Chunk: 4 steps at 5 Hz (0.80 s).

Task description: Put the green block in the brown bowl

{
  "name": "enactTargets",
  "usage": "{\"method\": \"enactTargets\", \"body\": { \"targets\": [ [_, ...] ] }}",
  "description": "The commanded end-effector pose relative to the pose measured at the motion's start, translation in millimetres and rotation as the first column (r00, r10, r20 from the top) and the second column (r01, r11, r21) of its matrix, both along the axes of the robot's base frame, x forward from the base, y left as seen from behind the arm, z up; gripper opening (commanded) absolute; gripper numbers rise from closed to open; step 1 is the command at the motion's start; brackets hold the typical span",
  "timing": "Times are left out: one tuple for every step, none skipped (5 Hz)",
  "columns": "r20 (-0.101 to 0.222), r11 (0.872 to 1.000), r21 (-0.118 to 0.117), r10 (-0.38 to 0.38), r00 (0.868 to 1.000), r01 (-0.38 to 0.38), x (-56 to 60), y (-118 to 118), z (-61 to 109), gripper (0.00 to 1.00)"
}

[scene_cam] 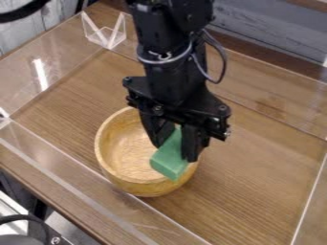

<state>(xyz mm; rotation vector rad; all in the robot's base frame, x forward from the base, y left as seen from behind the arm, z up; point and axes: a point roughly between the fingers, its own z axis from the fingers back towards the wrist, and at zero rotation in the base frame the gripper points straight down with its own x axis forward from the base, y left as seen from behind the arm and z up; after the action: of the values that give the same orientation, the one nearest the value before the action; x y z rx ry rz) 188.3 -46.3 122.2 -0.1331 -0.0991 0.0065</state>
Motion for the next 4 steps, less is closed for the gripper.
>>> {"method": "enactTargets", "body": {
  "targets": [
    [0.02, 1.0, -0.007, 0.008, 1.0, -0.008, 3.5, 1.5, 3.3, 0.0],
    [0.022, 1.0, -0.008, 0.011, 1.0, -0.011, 4.6, 3.0, 2.8, 0.0],
    [0.024, 1.0, -0.01, 0.014, 1.0, -0.014, 5.6, 4.7, 2.2, 0.0],
    [0.025, 1.0, -0.011, 0.019, 1.0, -0.018, 6.4, 6.8, 1.0, 0.0]
  ]
}}
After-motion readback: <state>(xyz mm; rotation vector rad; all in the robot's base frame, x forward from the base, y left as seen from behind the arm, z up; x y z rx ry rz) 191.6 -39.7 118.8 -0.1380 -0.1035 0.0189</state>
